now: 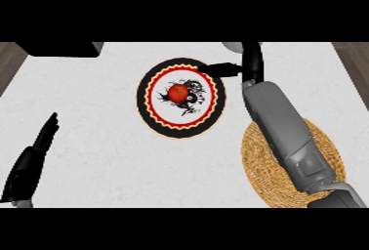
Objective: Pick the tomato from the placemat and place it in the plate
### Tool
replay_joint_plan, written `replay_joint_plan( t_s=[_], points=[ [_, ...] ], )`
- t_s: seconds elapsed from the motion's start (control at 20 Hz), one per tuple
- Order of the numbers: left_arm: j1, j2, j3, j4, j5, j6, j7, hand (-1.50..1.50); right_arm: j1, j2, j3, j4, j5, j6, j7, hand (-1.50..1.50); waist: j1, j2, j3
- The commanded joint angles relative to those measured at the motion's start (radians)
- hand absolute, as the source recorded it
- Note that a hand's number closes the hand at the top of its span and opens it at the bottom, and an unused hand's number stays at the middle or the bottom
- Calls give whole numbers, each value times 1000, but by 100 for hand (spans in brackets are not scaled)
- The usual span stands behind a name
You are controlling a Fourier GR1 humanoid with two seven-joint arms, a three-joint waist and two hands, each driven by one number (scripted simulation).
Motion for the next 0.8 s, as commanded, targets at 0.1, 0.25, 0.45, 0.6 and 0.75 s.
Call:
replay_joint_plan(
  t_s=[0.1, 0.25, 0.45, 0.6, 0.75],
  points=[
    [-13, -29, -20, -19, -27, 20, 31, 0, 107, -111, -118, -12, -103, 177, -222, -150, -7, -1, 0],
    [9, -5, 12, -30, 0, -9, 10, 0, 144, -164, -141, 44, -105, 258, -338, -150, 1, 0, 0],
    [18, -19, 3, -20, -19, -5, 8, 0, 173, -271, -161, 65, -104, 365, -371, -150, -4, -1, 0],
    [-4, 10, 50, 16, -4, -18, -37, 0, 135, -294, -184, 158, -100, 396, -407, -150, 2, 1, 0],
    [52, 7, 30, -105, 0, -50, 35, 0, 117, -332, -198, 171, -100, 421, -375, -150, 2, -2, 0]
  ],
)
